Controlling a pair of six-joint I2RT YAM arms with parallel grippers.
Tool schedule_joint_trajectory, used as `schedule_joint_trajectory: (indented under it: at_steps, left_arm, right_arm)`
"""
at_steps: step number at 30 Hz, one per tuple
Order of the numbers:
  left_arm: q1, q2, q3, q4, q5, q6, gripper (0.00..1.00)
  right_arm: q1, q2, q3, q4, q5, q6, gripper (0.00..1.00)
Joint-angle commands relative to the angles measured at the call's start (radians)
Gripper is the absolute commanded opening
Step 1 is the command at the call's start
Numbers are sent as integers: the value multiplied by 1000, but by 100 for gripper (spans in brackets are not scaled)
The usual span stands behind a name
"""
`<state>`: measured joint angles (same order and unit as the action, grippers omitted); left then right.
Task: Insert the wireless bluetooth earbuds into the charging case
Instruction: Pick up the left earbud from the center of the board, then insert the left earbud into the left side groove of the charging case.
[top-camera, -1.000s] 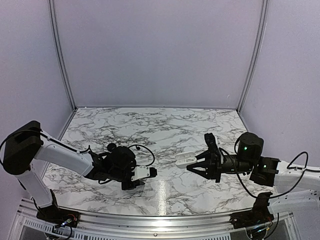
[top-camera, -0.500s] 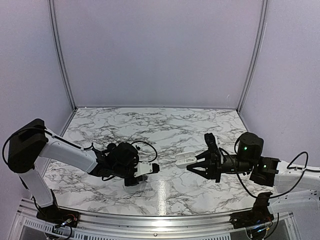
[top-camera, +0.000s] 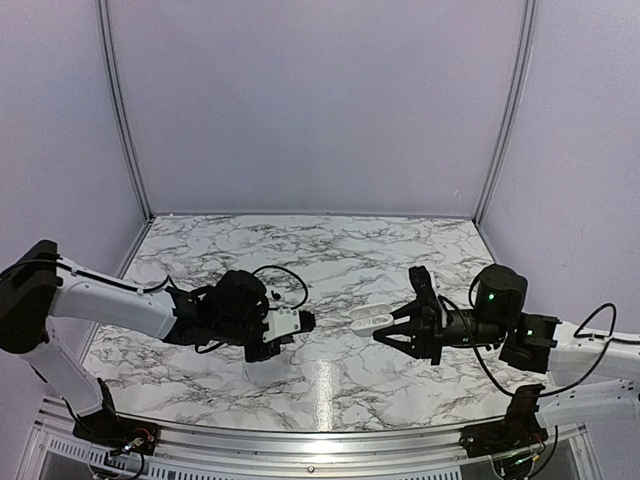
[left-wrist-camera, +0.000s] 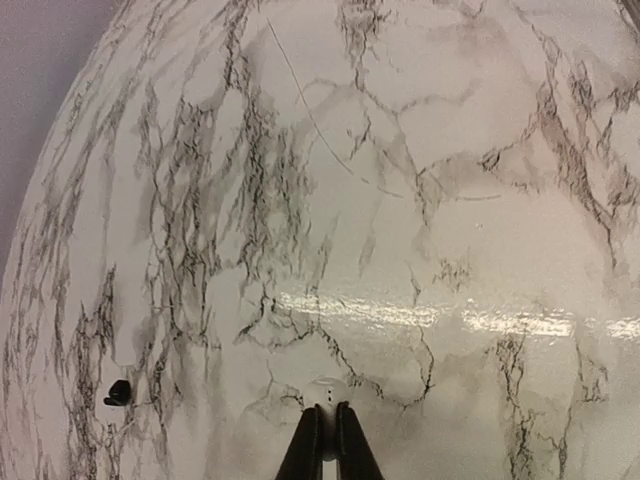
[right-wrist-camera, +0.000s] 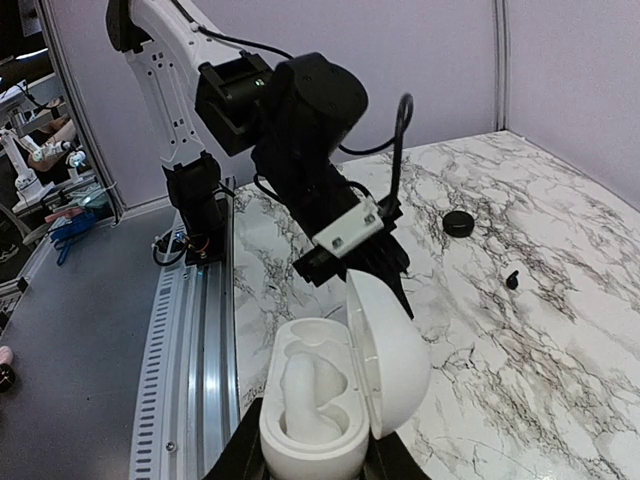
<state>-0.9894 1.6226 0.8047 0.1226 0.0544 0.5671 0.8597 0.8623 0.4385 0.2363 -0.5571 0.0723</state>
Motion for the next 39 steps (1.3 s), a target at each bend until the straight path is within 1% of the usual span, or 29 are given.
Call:
schedule_joint_trajectory:
  at_steps: [1,7,11,15,22,26,28,31,35,39]
  left_arm:
    - [-45,-183,6,-59,28,-59,0]
    - [-137,-411,30,-145,82,-127,0]
    - [-218,-481,71,-149,97,-180,0]
    - [-281,-461,123,-150,75,-189,0]
    - [-348,-384,197,-140,43,-210,0]
    - [-360,-350,214,-132,19,-220,0]
    - [-361,-331,226,-101,-1,-222,0]
    - [-364,-310,240,-100,-45,-218,0]
    - [-362,-288,257,-103,-48,-214,0]
    - [-364,-265,274,-118,-91,-210,0]
  right_arm:
    - [4,8,7,50,-17,-23,0]
    - [69,20,27,42,26,-69,0]
    - [135,29,42,41,85,-138,0]
    - [166,43,56,44,98,-169,0]
    - [175,53,87,15,118,-186,0]
    - [176,63,98,7,124,-187,0]
    - [175,69,100,7,118,-189,0]
    - [175,76,103,4,110,-190,0]
    - [175,78,104,-2,108,-192,0]
    - [175,77,105,0,108,-191,0]
